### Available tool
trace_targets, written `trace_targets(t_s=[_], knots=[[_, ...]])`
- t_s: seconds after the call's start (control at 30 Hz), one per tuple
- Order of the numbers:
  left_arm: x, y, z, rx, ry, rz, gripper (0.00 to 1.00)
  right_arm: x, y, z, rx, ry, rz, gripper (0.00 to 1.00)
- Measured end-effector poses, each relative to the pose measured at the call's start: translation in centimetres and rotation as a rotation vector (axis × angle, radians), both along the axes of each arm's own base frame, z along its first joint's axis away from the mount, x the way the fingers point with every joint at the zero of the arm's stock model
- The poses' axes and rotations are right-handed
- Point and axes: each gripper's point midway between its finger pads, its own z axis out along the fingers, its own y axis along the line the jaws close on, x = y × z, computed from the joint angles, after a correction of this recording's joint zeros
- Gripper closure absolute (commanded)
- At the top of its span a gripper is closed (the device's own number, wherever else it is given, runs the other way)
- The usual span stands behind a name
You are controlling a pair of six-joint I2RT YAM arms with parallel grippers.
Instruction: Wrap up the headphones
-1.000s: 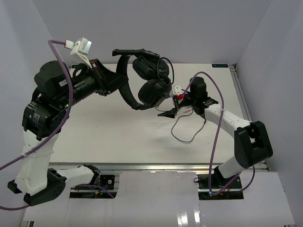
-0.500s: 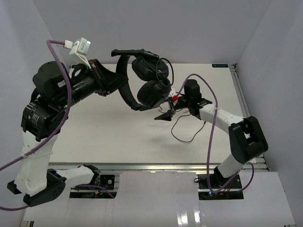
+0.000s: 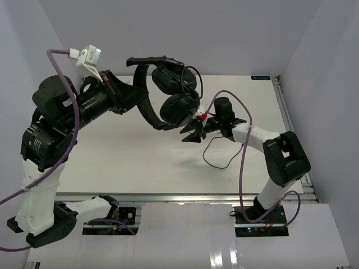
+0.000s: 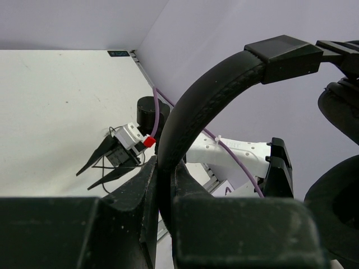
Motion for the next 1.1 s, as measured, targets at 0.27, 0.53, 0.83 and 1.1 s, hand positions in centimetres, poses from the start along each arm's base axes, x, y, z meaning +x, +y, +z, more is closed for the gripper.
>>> trace_targets(t_s=[0.27,0.53,0.83,1.1], knots=[[-0.8,1.4,-0.5,-0.032,-0.005,0.053,1.0,-1.0,-0.3,0.0,-0.013,0.072,0.01,0.92],[0.3,2.7,-4.3,-0.035,0.022,0.157,1.0,-3.1,-2.8,2.8,-0.121,-0.051,-0.117,0.92],[6.6,3.1,-9.9,0.07,0.133,0.363,1.0,-4.3,-9.1,1.5,-0.46,-0.3,-0.292,0.92],[9.5,3.9,-12.3,0.128,0.166,0.487,1.0,-5.6,-15.4,4.0,-0.654,-0.564,-0.331,0.92]])
